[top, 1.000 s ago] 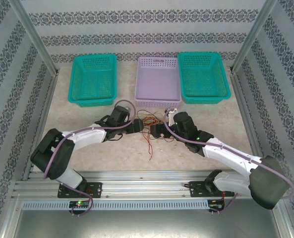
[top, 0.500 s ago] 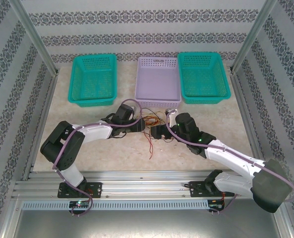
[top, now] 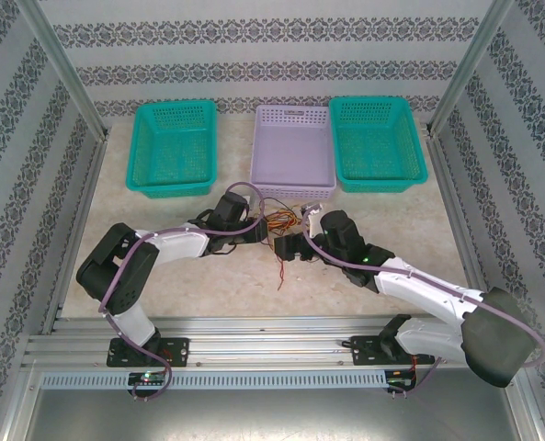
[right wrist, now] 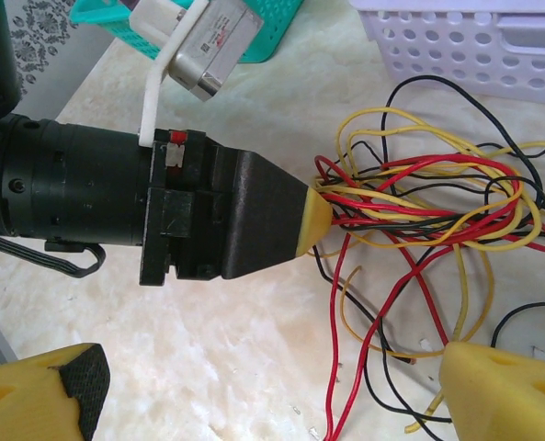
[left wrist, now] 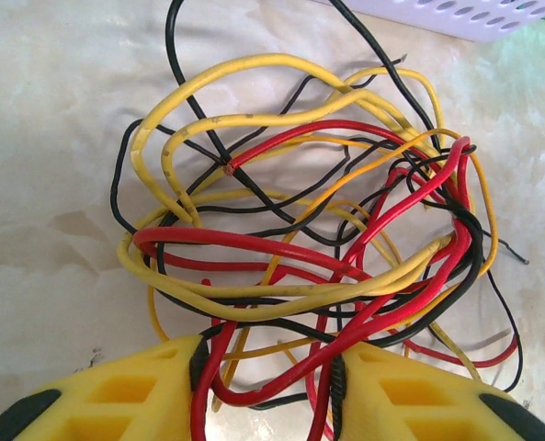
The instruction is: Untangle the cables
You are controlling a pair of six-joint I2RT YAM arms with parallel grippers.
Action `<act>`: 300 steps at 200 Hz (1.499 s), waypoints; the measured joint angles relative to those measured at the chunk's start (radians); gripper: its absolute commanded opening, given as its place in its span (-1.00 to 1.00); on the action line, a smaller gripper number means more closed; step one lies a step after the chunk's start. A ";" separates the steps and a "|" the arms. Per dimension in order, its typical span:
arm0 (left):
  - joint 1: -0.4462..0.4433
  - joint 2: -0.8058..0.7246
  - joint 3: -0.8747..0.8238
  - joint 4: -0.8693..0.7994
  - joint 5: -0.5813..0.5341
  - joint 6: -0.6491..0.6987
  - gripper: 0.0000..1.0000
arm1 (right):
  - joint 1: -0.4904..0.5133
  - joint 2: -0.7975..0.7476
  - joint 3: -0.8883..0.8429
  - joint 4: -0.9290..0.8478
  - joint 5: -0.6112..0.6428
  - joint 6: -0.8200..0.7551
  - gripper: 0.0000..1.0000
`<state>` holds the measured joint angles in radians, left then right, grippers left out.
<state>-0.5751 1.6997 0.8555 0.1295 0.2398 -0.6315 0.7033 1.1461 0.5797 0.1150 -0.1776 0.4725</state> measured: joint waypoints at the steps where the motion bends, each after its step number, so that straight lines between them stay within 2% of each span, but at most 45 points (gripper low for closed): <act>1: 0.000 0.000 0.000 0.001 0.000 0.000 -0.24 | 0.000 0.000 0.000 0.001 0.000 0.000 0.87; 90: 0.000 -0.006 -0.003 0.014 0.019 -0.008 -0.68 | -0.009 0.041 0.011 -0.037 0.045 0.064 0.90; 151: 0.000 -0.187 -0.110 0.014 0.030 -0.033 -1.00 | -0.086 0.206 0.093 -0.119 0.074 0.135 0.74; 158: 0.000 -0.205 -0.125 0.015 0.035 -0.037 -1.00 | -0.086 0.221 0.102 -0.119 0.074 0.136 0.70; 174: 0.000 -0.240 -0.159 0.026 0.055 -0.059 -1.00 | -0.085 0.260 0.135 -0.122 0.071 0.134 0.45; 197: -0.001 -0.269 -0.211 0.064 0.088 -0.099 -1.00 | -0.084 0.319 0.190 -0.111 0.060 0.145 0.33; 216: -0.006 -0.290 -0.245 0.090 0.101 -0.130 -1.00 | -0.082 0.343 0.200 -0.074 0.044 0.156 0.13; 237: -0.019 -0.331 -0.275 0.107 0.100 -0.153 -1.00 | -0.070 0.368 0.208 -0.058 0.026 0.158 0.13; 267: -0.040 -0.412 -0.294 0.121 0.092 -0.162 -1.00 | -0.053 0.423 0.238 -0.050 0.006 0.163 0.23; 300: -0.063 -0.429 -0.294 0.119 0.094 -0.133 -1.00 | -0.053 0.447 0.256 -0.052 0.013 0.158 0.32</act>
<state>-0.6376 1.2705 0.5617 0.2489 0.3336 -0.7643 0.6498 1.5929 0.8360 0.0631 -0.1642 0.6300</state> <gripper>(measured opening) 0.055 0.645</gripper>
